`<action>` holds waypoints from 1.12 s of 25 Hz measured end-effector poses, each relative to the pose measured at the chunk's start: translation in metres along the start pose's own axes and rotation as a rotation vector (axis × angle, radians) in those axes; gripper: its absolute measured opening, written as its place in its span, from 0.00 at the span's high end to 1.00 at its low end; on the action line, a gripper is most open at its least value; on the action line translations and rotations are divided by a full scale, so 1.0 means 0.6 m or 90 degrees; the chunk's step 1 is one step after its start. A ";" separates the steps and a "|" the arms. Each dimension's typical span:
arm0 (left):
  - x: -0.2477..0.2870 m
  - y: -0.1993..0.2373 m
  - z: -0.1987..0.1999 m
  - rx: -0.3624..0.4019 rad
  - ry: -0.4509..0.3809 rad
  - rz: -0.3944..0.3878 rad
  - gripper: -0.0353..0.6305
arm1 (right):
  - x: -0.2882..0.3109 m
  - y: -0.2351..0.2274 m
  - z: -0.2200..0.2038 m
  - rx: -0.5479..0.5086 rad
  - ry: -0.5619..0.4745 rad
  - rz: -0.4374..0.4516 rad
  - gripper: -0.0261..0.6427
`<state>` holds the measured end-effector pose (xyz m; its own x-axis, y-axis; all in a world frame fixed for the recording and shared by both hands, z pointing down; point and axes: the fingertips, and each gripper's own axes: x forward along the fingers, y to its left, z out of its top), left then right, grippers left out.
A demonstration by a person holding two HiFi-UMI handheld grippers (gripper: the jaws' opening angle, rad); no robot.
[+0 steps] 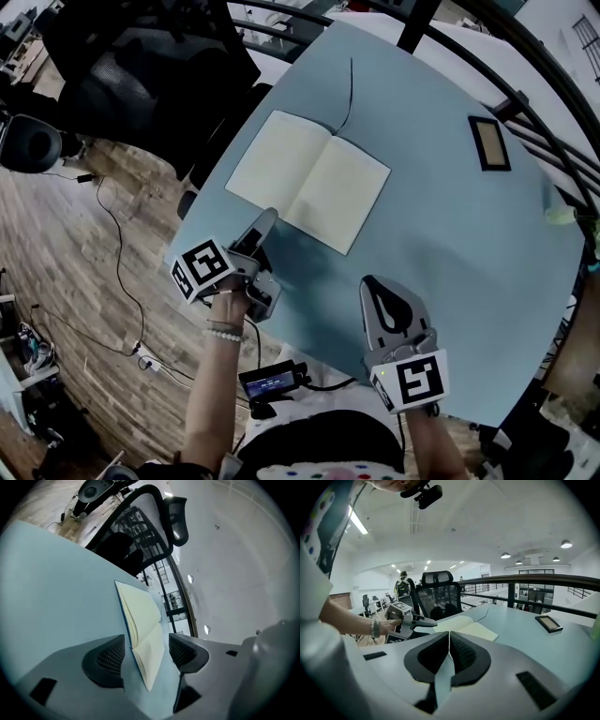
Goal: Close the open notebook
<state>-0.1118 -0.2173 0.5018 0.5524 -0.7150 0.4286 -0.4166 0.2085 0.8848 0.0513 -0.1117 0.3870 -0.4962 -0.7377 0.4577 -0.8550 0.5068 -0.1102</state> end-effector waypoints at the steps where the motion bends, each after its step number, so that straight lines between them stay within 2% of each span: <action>1: 0.004 0.003 0.000 -0.004 -0.001 0.006 0.50 | -0.002 -0.002 -0.001 0.001 0.001 -0.001 0.91; 8: 0.022 0.014 0.005 -0.024 0.002 0.037 0.49 | -0.003 -0.007 -0.005 0.009 0.009 -0.007 0.91; 23: 0.042 0.013 0.019 -0.067 -0.028 0.001 0.49 | -0.004 -0.016 -0.013 0.025 0.015 -0.007 0.91; 25: 0.042 0.019 0.019 -0.066 -0.031 0.006 0.55 | -0.004 -0.016 -0.013 0.026 0.016 -0.006 0.91; 28: 0.036 0.030 0.017 -0.055 -0.034 0.012 0.72 | -0.004 -0.015 -0.014 0.028 0.018 -0.005 0.91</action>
<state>-0.1148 -0.2359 0.5250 0.5045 -0.7450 0.4364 -0.3607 0.2774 0.8905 0.0616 -0.1108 0.3942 -0.4860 -0.7279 0.4837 -0.8646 0.4811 -0.1447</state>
